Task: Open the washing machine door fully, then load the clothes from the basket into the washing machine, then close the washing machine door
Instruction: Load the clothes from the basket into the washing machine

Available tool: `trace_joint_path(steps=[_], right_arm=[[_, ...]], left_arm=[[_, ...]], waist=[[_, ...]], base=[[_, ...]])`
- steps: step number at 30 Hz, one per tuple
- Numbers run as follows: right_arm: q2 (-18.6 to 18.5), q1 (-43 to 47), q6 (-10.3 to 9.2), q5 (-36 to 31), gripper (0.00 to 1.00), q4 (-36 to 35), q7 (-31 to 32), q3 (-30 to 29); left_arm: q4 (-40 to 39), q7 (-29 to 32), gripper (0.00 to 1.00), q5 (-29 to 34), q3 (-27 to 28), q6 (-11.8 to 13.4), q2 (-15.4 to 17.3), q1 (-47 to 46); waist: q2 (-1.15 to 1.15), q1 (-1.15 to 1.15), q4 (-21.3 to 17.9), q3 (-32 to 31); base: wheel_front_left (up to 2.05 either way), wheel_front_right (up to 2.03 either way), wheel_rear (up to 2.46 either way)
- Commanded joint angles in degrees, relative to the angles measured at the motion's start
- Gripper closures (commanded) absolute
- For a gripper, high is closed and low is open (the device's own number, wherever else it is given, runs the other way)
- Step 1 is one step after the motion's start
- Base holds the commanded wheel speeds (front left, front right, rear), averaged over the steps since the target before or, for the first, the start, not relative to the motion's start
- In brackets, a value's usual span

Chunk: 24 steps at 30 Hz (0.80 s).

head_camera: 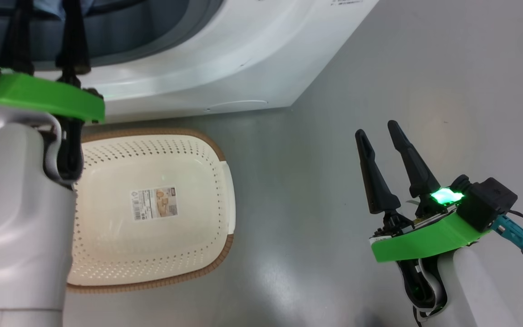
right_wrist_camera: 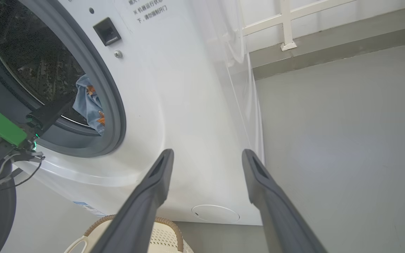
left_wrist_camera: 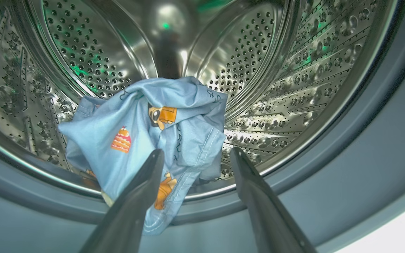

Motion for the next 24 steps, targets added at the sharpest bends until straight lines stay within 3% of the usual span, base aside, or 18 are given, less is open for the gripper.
trace_joint_path(steps=[1, 10, 24], right_arm=[[0.4, 1.0, 0.09, -0.4, 0.00, -0.9, -0.3, 1.2], [0.4, 3.1, 0.09, -1.5, 0.00, -0.1, -0.3, 0.4], [-3.2, 7.4, 0.09, -0.4, 0.00, 0.9, -0.3, -1.0]], left_arm=[[-2.5, -0.2, 0.00, 1.2, 1.7, -0.2, 1.4, 2.6], [-6.1, -0.2, 0.00, 4.3, 2.3, -0.2, 0.4, 11.5], [-8.8, -0.2, 0.00, 6.1, 3.6, -0.2, -1.5, 22.7]], waist=[[0.00, 0.00, 0.7, -1.6], [0.00, 0.00, 2.1, -6.3], [0.00, 0.00, 4.9, -14.0]], base=[[0.00, 0.00, 0.00], [0.00, 0.00, 0.00], [0.00, 0.00, 0.00]])
